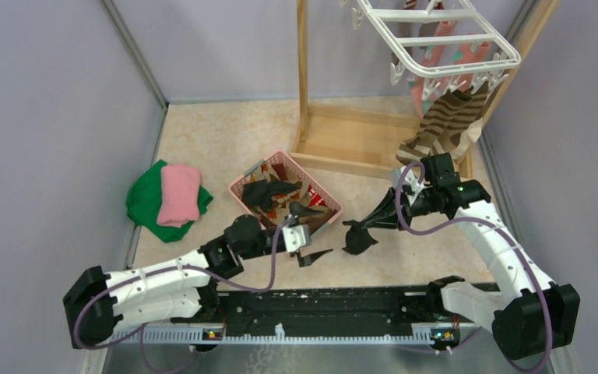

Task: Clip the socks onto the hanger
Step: Pick up the sock from the bin.

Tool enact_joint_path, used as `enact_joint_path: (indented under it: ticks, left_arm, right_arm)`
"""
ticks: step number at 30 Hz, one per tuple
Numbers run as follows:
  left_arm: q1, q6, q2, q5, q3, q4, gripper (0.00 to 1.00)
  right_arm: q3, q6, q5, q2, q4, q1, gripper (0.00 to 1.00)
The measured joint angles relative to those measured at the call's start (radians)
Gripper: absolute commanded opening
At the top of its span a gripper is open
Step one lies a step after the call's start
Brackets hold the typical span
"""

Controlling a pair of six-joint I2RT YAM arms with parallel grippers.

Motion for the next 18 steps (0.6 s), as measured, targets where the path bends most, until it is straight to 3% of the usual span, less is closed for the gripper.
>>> enact_joint_path:
  ticks: [4, 11, 18]
  left_arm:
    - [0.002, -0.082, -0.050, -0.012, -0.233, 0.301, 0.98]
    - [0.008, -0.198, 0.131, -0.032, -0.245, 0.660, 0.74]
    - [0.049, -0.317, 0.259, 0.043, -0.246, 0.927, 0.60]
  right_arm:
    - [0.001, 0.000, -0.025, 0.000, -0.010, 0.000, 0.00]
    - [0.001, 0.000, -0.050, 0.000, -0.009, -0.001, 0.00]
    - [0.001, 0.001, -0.065, 0.000, -0.009, -0.005, 0.00]
